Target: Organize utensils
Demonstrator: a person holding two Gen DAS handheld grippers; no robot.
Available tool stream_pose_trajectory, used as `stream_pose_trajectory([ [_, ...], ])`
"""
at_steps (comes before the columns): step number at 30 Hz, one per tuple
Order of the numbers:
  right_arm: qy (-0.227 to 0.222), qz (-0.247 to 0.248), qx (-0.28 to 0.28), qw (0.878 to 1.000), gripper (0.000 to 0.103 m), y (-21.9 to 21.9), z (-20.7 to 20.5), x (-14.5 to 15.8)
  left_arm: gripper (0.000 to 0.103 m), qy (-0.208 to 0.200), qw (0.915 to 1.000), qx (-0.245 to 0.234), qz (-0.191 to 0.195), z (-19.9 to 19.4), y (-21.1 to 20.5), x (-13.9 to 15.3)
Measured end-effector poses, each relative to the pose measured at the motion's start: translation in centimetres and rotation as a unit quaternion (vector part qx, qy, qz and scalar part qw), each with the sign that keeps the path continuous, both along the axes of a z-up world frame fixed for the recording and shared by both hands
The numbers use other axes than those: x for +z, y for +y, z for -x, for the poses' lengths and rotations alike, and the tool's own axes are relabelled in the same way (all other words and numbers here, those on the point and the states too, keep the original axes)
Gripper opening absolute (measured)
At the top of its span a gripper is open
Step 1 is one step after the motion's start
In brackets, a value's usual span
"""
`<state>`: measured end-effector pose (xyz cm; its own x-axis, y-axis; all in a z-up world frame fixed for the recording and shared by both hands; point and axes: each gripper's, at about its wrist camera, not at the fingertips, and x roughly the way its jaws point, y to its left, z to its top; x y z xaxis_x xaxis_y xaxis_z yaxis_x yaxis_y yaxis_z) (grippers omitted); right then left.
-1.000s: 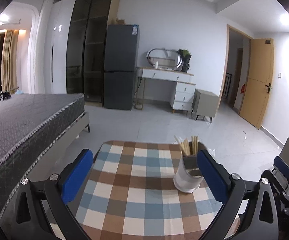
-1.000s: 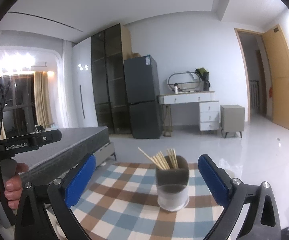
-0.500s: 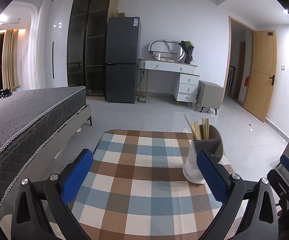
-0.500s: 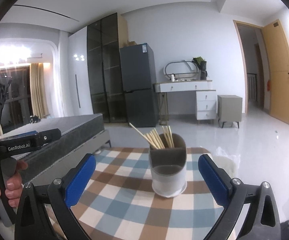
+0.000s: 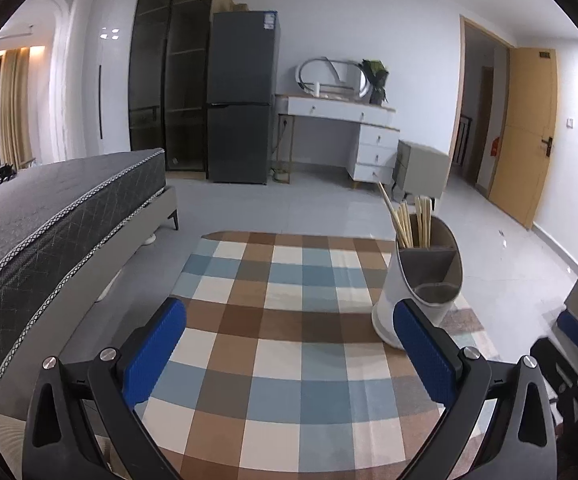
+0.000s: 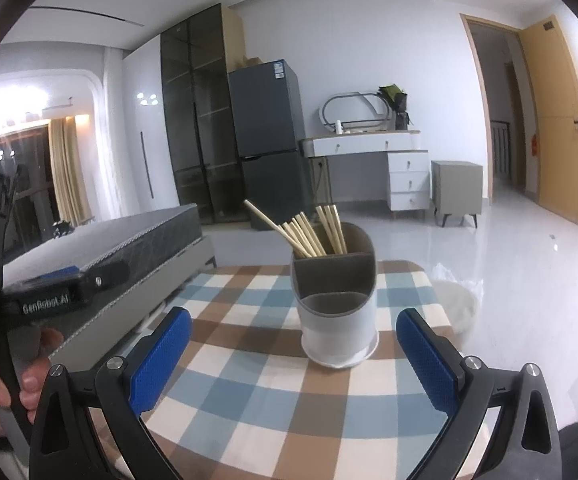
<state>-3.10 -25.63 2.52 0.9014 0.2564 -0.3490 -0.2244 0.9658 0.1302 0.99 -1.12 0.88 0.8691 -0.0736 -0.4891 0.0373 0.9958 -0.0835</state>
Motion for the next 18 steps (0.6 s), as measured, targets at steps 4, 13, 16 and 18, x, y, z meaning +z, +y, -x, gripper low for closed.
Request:
stream_pose_trajectory([
  [4,0.004,-0.004,-0.006,1.000,0.103,0.18,-0.47,-0.17,0.101,0.001,0.9999,0.010,-0.012,-0.36,0.23,-0.21],
  [13,0.016,-0.004,-0.005,1.000,0.103,0.53,-0.56,-0.34,0.101,0.006,0.9998,0.015,-0.014,-0.07,0.42,-0.10],
  [16,0.015,-0.004,-0.007,1.000,0.103,0.52,-0.41,-0.25,0.101,0.009,0.9998,0.014,-0.013,-0.20,0.44,-0.16],
  [18,0.016,-0.003,-0.006,1.000,0.103,0.56,-0.41,-0.25,0.101,0.009,0.9997,0.017,-0.012,-0.25,0.44,-0.19],
])
